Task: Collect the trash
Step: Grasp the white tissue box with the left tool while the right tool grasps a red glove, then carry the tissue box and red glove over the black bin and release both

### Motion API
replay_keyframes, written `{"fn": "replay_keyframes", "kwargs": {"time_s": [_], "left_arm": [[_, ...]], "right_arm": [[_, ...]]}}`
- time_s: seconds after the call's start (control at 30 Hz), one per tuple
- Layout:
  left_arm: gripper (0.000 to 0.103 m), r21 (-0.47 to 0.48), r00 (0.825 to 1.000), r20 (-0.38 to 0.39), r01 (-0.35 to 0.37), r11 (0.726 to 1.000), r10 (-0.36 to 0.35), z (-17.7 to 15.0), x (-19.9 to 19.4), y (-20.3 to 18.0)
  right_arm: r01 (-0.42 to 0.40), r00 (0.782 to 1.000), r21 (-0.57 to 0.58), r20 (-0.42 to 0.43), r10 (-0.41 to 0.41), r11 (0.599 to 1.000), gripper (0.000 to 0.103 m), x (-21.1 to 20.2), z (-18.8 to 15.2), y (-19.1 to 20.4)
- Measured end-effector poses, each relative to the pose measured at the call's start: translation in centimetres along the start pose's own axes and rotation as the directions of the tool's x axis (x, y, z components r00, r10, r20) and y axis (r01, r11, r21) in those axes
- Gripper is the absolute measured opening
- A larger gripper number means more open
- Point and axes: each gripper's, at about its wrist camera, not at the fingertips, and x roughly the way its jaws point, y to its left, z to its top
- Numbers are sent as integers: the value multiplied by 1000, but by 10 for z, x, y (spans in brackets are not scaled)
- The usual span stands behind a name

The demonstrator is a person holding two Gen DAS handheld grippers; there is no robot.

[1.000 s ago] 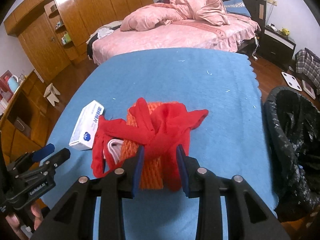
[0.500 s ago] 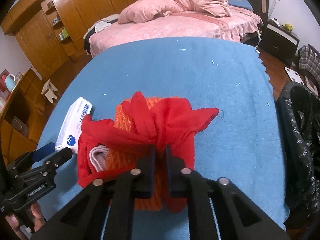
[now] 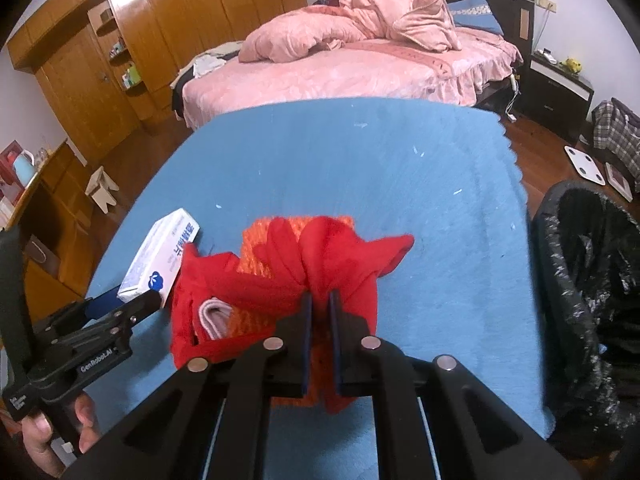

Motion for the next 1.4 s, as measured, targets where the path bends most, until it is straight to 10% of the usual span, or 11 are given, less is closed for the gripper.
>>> {"fn": "replay_keyframes", "kwargs": {"time_s": [1.4], "left_arm": [[54,165,998,56,17,986,-27,-17,-90,-170]], "right_arm": [[101,985,55,135,-108,993,5,-123,-2,-102]]}}
